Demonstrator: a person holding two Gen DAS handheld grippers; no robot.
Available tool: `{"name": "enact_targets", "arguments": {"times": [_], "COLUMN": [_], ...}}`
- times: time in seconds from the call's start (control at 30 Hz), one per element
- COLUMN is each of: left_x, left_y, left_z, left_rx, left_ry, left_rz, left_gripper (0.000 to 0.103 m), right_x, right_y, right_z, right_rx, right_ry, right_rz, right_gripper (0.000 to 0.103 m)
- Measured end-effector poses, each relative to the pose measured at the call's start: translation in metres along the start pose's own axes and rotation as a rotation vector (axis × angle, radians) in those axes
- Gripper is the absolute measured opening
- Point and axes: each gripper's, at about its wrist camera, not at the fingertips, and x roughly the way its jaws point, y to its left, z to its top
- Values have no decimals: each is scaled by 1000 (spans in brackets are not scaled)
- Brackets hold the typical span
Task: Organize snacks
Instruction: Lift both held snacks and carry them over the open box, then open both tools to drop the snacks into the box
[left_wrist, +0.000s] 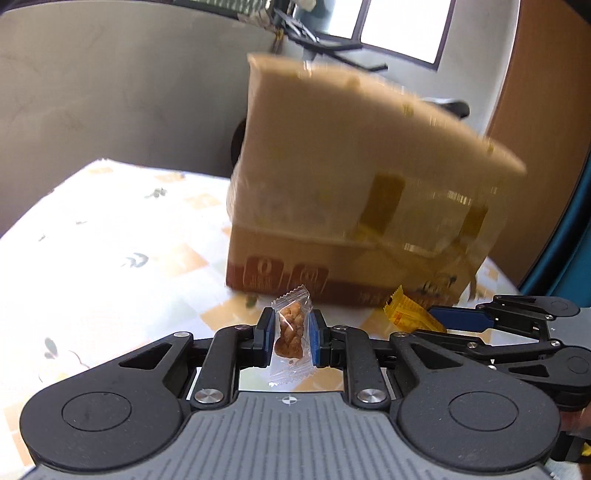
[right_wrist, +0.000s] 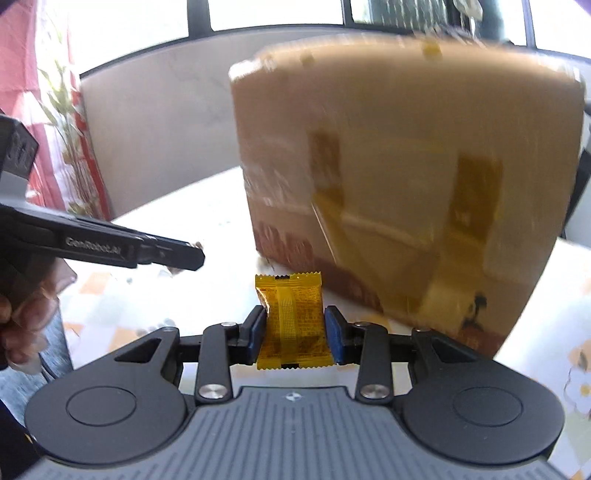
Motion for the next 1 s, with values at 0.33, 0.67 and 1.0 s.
{"name": "enact_targets", "arguments": {"times": [0.33, 0.67, 1.0], "left_x": [-45, -30, 20], "left_y": [-19, -56, -66], "left_z": [73, 154, 186], "left_rx": [40, 135, 147], "left_ry": [-191, -313, -231], "left_rz": [-68, -117, -89], "left_gripper": [21, 21, 21], "right_x": [-44, -52, -10], "right_y": [13, -29, -85], "right_z": [70, 146, 160], "right_rx": [-53, -71, -4], "right_ry": [-209, -290, -161], "right_rz": [46, -89, -207], "right_gripper": [37, 37, 37]}}
